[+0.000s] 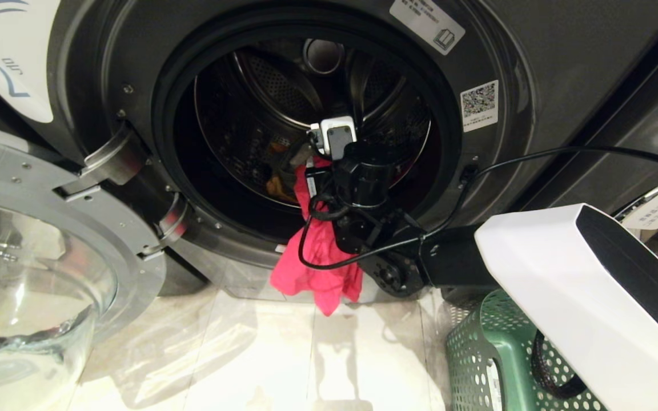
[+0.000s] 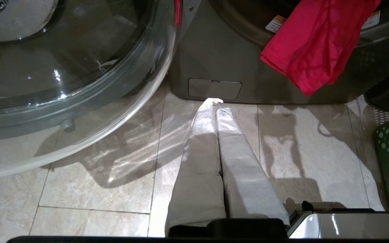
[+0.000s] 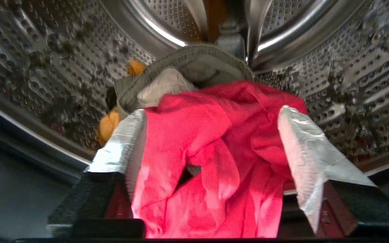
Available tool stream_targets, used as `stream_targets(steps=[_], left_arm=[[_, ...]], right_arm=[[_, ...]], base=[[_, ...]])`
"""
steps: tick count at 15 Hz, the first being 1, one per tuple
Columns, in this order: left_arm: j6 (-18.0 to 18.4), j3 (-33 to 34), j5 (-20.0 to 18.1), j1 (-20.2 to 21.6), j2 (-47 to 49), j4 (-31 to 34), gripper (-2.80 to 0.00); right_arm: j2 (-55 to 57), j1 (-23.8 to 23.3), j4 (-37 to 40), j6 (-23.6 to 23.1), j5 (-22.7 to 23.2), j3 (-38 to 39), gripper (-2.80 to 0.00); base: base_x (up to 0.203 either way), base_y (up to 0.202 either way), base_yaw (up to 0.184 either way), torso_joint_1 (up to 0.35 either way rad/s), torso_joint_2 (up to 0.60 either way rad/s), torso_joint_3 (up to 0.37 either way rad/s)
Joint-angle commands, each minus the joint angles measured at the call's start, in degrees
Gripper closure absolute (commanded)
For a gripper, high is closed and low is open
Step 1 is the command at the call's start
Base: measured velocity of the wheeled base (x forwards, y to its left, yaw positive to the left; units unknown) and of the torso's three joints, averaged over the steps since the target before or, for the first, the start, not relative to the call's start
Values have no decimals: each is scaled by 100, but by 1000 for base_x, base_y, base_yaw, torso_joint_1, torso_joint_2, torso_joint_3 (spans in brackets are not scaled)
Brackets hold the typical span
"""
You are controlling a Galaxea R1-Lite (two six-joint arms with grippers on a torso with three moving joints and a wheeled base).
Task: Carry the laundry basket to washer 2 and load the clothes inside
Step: Place the clothes into the washing machine
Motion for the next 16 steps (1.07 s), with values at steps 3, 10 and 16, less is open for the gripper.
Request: stream_targets(steps=[3, 10, 16], left_arm=[[-2, 3, 2, 1, -1, -3, 0], [-2, 5, 2, 1, -1, -2, 0], [-2, 4, 2, 1, -1, -2, 0]], right_arm=[[-645, 115, 211, 210, -10, 1176, -280], [-1207, 675, 710, 2186, -687, 3113, -280], [-245, 300, 953, 2936, -661, 2917, -280]], base=[[0, 0, 0, 0, 0, 0], [0, 0, 0, 0, 0, 0], [0, 0, 0, 0, 0, 0]])
